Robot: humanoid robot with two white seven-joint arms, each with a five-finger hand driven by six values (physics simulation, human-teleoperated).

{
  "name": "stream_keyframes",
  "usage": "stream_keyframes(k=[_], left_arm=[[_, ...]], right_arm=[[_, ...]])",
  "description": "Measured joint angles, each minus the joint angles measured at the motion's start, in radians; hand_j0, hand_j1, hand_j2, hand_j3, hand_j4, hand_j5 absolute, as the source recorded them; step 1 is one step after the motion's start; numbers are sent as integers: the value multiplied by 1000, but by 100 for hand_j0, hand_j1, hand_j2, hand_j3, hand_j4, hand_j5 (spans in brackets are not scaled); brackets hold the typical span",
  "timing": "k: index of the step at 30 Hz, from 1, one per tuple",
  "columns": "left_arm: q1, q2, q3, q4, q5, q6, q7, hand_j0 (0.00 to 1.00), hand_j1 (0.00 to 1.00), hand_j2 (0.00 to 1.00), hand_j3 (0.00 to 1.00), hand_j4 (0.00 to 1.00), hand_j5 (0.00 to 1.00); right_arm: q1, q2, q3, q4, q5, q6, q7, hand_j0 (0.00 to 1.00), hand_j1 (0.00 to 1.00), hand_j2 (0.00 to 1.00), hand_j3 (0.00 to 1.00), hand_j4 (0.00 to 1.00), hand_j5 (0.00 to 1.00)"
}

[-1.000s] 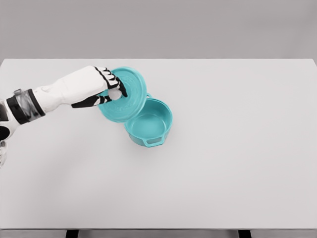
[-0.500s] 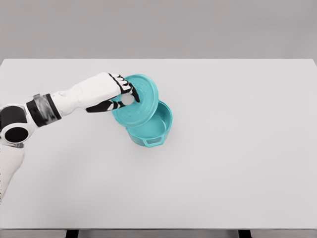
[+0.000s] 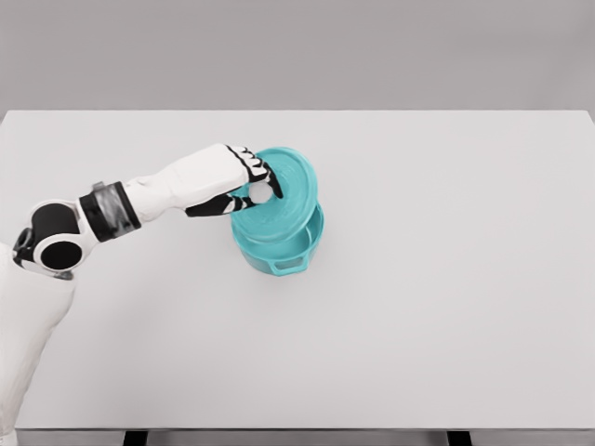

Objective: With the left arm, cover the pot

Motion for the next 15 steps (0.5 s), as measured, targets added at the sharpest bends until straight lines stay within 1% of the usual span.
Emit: stream_keyframes(k=[6, 15], left_arm=[[12, -11, -7, 9, -2, 0, 0, 58, 58, 58, 58, 58, 58], [14, -13, -9, 22, -2, 0, 0, 57, 57, 57, 57, 57, 57]], right_arm=[[-2, 0, 0, 0, 0, 0, 0, 100, 100, 100, 100, 100, 100], [0, 0, 0, 0, 0, 0, 0, 100, 100, 100, 100, 100, 100]])
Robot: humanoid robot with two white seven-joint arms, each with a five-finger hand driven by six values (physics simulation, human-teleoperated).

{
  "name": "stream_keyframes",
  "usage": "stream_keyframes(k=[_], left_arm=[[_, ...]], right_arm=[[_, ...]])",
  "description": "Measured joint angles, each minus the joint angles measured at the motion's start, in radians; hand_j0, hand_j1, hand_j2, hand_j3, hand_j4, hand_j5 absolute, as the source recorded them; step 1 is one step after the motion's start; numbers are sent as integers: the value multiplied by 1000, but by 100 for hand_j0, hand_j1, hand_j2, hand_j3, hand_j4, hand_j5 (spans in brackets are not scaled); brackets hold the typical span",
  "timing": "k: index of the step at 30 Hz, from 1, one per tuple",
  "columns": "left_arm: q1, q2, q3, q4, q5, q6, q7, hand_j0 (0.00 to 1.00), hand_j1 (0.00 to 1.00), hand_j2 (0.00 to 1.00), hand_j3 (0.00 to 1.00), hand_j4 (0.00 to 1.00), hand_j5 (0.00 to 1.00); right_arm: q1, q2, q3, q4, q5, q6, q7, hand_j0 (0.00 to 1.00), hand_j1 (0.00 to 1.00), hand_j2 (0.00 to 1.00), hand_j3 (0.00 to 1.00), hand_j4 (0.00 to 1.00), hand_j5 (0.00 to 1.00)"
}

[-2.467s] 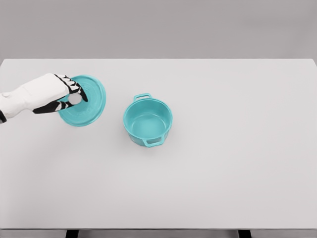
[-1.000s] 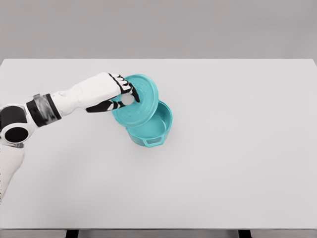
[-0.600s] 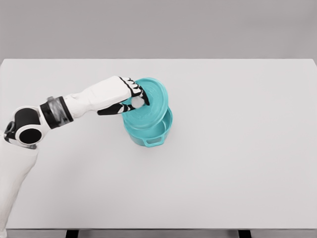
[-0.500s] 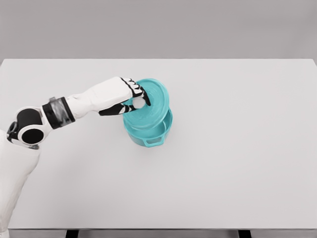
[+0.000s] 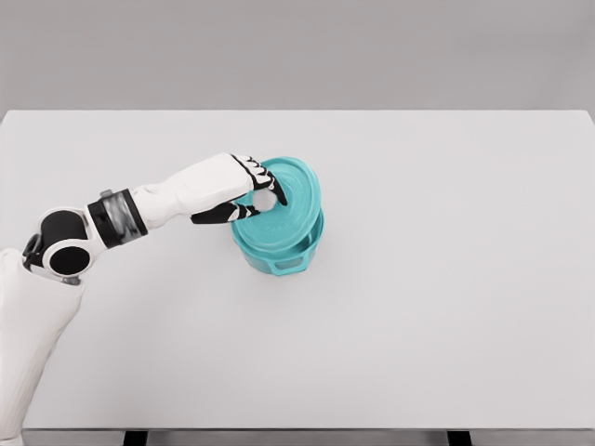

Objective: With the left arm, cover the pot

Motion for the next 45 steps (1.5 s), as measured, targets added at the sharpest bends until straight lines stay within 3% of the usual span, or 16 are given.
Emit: stream_keyframes(k=[22, 45], left_arm=[[5, -29, 1, 49, 0, 0, 0, 60, 60, 60, 60, 60, 60], [5, -30, 2, 68, -1, 0, 0, 72, 72, 72, 72, 72, 72]], right_arm=[[0, 0, 0, 0, 0, 0, 0, 100, 100, 100, 100, 100, 100], [-2, 0, 0, 0, 0, 0, 0, 100, 100, 100, 100, 100, 100]])
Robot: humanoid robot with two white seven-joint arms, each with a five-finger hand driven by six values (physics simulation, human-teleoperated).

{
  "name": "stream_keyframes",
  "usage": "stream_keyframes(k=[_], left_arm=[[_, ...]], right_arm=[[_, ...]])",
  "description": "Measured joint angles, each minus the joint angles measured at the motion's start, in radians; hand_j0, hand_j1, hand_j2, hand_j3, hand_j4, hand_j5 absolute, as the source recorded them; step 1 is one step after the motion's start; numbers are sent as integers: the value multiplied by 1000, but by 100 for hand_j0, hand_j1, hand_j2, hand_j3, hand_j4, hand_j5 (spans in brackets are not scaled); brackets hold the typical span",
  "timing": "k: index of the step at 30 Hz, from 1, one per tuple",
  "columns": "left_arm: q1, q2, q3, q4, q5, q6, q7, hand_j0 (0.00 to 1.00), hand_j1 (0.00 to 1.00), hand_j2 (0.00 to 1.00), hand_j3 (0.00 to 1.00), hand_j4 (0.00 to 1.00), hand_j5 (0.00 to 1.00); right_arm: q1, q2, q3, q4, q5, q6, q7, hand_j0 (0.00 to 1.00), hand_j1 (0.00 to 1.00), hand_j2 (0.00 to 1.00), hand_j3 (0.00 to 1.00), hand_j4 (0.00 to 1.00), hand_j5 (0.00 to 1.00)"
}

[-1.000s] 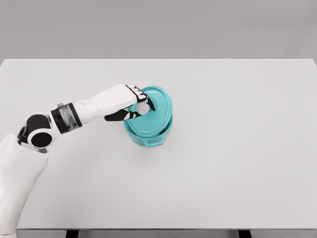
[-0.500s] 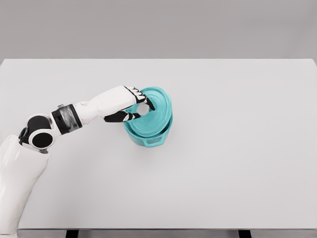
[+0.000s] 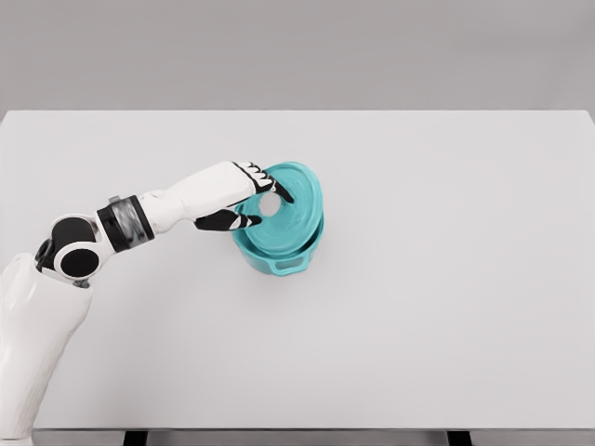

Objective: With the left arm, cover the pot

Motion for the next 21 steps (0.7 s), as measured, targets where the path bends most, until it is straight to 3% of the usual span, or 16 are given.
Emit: stream_keyframes(k=[21], left_arm=[[0, 0, 0, -6, -5, 0, 0, 82, 82, 82, 82, 82, 82]], right_arm=[[2, 0, 0, 0, 0, 0, 0, 100, 100, 100, 100, 100, 100]])
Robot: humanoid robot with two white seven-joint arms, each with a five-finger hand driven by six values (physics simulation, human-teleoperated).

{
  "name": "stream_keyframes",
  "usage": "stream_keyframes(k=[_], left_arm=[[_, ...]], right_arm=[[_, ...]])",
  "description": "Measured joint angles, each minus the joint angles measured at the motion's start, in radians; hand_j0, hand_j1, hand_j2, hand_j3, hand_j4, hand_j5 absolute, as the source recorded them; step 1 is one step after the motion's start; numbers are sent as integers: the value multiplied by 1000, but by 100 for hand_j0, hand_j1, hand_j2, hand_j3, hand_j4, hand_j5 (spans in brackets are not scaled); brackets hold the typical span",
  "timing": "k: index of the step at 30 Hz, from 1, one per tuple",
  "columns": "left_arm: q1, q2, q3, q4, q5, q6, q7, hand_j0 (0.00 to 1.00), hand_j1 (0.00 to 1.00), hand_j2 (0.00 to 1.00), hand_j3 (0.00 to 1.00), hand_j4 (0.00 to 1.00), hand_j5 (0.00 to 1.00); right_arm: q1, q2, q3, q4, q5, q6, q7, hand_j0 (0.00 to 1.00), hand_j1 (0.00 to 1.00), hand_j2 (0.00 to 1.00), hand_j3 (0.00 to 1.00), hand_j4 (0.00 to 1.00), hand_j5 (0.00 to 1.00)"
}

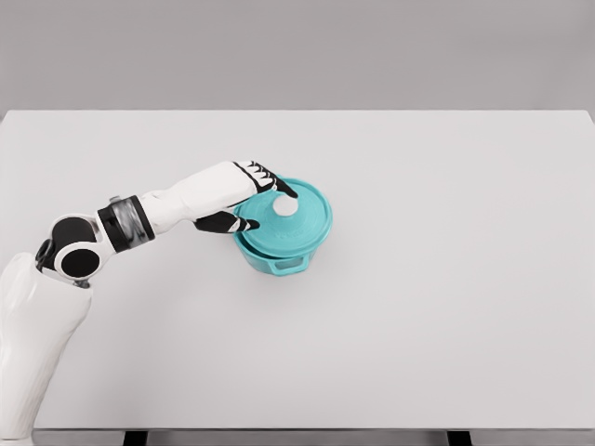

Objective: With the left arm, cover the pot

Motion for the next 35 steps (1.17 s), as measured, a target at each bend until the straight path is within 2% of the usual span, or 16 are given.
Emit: stream_keyframes(k=[9, 13, 18, 20, 23, 27, 30, 35], left_arm=[[-3, 0, 9, -25, 5, 0, 0, 90, 90, 90, 90, 90, 90], [-14, 0, 26, -43, 7, 0, 0, 100, 100, 100, 100, 100, 100], [-2, 4, 64, -80, 13, -1, 0, 100, 100, 100, 100, 100, 100], [14, 9, 108, -106, 16, -1, 0, 100, 100, 100, 100, 100, 100], [66, 48, 235, -121, 17, -1, 0, 100, 100, 100, 100, 100, 100], [110, 146, 388, -81, 15, 0, 0, 100, 100, 100, 100, 100, 100], [117, 211, 432, -34, 13, 0, 0, 100, 100, 100, 100, 100, 100], [117, 244, 450, -9, 12, 0, 0, 100, 100, 100, 100, 100, 100]], right_arm=[[0, 0, 0, 0, 0, 0, 0, 100, 100, 100, 100, 100, 100], [0, 0, 0, 0, 0, 0, 0, 100, 100, 100, 100, 100, 100], [0, 0, 0, 0, 0, 0, 0, 100, 100, 100, 100, 100, 100], [0, 0, 0, 0, 0, 0, 0, 100, 100, 100, 100, 100, 100], [0, 0, 0, 0, 0, 0, 0, 100, 100, 100, 100, 100, 100], [0, 0, 0, 0, 0, 0, 0, 100, 100, 100, 100, 100, 100], [-2, 0, 0, 0, 0, 0, 0, 100, 100, 100, 100, 100, 100], [-2, 0, 0, 0, 0, 0, 0, 100, 100, 100, 100, 100, 100]])
